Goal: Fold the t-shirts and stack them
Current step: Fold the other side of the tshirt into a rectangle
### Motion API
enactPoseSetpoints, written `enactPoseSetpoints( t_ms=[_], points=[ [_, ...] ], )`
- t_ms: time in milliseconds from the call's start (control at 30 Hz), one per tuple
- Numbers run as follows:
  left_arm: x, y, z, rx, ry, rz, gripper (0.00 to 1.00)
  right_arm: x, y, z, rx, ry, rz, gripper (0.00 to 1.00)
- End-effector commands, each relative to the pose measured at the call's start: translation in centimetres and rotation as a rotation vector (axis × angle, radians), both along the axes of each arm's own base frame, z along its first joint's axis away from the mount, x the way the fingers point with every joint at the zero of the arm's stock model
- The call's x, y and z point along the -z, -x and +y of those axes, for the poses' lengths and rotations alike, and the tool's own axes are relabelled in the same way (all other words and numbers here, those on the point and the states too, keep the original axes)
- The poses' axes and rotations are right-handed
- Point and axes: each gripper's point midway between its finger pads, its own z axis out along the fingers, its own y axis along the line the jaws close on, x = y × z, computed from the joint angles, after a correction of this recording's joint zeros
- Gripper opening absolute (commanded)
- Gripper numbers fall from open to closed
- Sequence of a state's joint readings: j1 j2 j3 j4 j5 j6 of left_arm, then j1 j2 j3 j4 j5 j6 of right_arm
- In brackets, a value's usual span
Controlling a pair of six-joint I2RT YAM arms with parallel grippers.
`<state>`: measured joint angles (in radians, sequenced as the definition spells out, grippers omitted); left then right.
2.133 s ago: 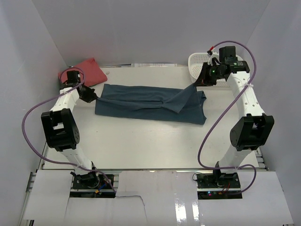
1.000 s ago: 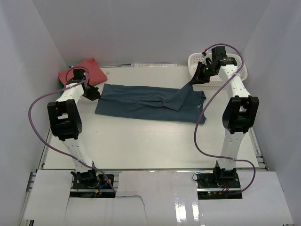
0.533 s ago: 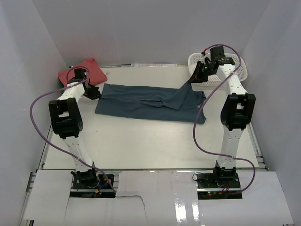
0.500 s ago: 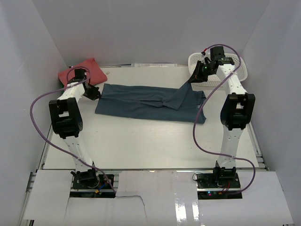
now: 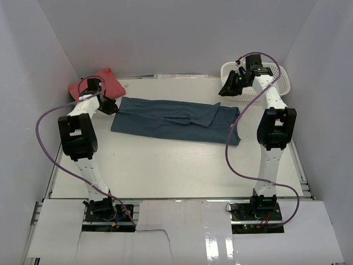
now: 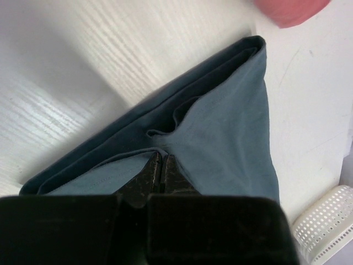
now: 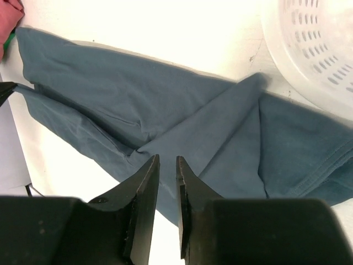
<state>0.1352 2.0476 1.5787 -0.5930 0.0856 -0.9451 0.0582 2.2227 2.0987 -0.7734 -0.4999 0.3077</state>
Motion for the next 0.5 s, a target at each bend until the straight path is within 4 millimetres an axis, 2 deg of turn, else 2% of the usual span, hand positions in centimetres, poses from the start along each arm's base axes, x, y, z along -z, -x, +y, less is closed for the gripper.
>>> enactPoseSetpoints(
  t_ms=[0,133,167,200,233,267,367,433,467],
  points=[
    [-1.9,-1.9,0.2,0.000,-0.013,-0.067,0.00,-2.5,-1.7,-0.2,0.005,-0.020,-0.095,0.25],
    [-2.7,-2.7,0.5,-0.007,-0.021,-0.092,0.11,-3.5,-2.5,-0.6,0.025,-0.022,-0.138,0.25],
    [-3.3,-3.2,0.5,-0.007,-0.023,-0.108,0.27,-3.6,-2.9,-0.7,0.026,-0.025,-0.150,0.34],
    [-3.3,-3.4,0.5,-0.003,-0.022,-0.110,0.35,-3.9,-3.0,-0.7,0.030,-0.031,-0.154,0.40],
    [-3.3,-3.6,0.5,-0.001,-0.019,-0.112,0.45,-4.0,-3.1,-0.8,0.031,-0.038,-0.159,0.41],
    [-3.4,-3.7,0.4,0.002,-0.018,-0.116,0.62,-4.2,-3.2,-0.7,0.026,-0.044,-0.167,0.42],
    [-3.7,-3.9,0.5,-0.006,-0.017,-0.123,0.81,-4.8,-2.7,-0.3,0.005,-0.069,-0.180,0.43],
    [-4.0,-3.8,0.7,-0.015,-0.026,-0.128,0.81,-5.8,-1.9,0.0,-0.008,-0.076,-0.199,0.44],
    [-4.3,-3.8,0.8,-0.021,-0.029,-0.132,0.81,-5.2,-1.4,-0.1,-0.012,-0.076,-0.182,0.45]
  ],
)
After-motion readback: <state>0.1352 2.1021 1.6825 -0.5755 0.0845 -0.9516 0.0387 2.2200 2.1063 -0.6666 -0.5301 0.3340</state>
